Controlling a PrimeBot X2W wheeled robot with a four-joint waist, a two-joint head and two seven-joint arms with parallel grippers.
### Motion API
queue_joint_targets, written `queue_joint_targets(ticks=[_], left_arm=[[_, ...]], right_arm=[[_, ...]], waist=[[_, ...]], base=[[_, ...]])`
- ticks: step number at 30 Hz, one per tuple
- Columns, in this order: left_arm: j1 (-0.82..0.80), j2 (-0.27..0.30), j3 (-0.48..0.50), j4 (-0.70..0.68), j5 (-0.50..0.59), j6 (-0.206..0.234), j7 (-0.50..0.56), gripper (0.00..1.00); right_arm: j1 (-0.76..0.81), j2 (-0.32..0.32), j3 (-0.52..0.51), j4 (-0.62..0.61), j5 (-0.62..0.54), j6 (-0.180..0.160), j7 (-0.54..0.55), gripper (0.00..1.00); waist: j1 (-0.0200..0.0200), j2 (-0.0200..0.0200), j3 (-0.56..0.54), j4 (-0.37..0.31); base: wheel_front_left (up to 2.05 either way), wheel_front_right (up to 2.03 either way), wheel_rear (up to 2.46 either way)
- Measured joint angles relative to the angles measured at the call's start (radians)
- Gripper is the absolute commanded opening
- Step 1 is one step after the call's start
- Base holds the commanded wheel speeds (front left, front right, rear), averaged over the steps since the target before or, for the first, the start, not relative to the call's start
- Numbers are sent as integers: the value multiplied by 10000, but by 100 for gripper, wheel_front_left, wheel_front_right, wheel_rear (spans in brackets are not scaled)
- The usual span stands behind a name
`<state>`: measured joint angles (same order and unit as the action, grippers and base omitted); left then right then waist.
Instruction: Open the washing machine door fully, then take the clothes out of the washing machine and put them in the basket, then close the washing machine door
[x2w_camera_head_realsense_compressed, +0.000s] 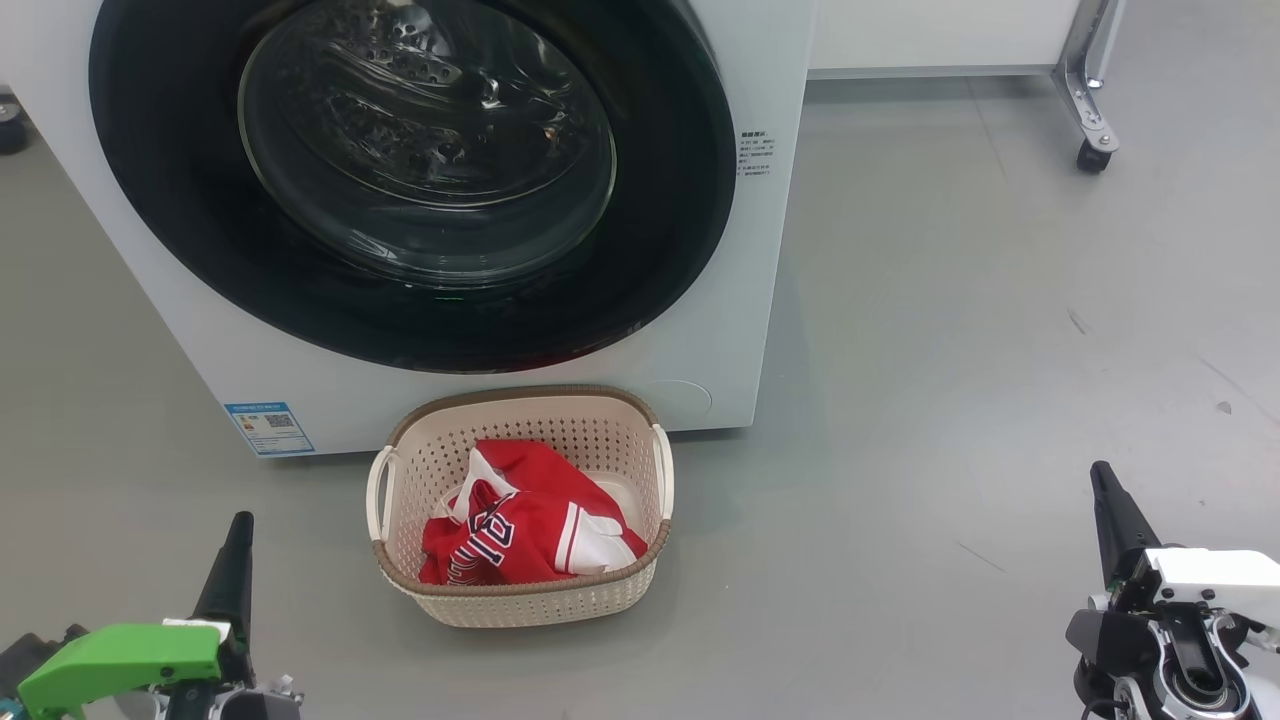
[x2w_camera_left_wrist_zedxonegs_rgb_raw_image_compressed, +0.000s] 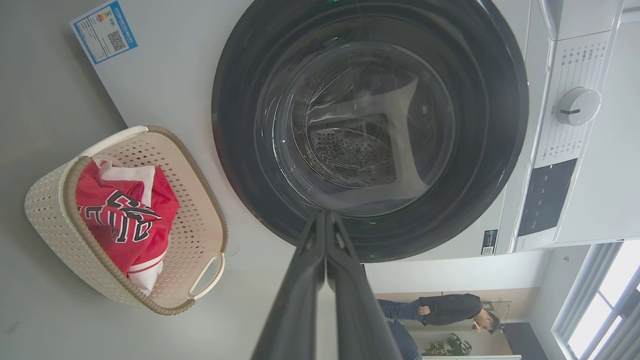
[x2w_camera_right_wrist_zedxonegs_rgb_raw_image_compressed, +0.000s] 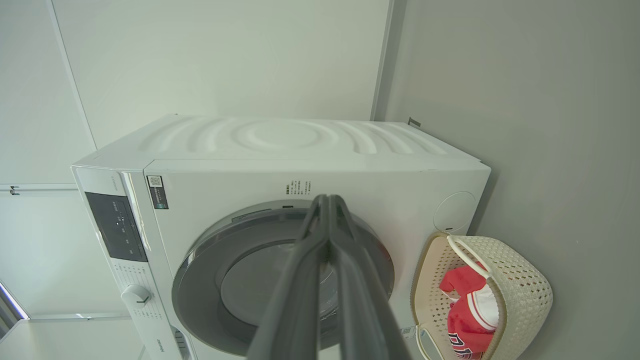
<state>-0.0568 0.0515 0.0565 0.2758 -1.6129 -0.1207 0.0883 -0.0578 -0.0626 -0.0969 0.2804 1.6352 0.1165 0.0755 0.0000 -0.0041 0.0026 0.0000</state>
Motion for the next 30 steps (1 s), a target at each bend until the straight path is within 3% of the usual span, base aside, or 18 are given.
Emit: queue_joint_targets(ticks=[30], left_arm=[[-1,-6,13,-2,0,0,0,0]], right_arm=[[-5,4,-13,17,0,48,73,0]], waist=[[0,0,0,-1]], base=[[0,0,0]])
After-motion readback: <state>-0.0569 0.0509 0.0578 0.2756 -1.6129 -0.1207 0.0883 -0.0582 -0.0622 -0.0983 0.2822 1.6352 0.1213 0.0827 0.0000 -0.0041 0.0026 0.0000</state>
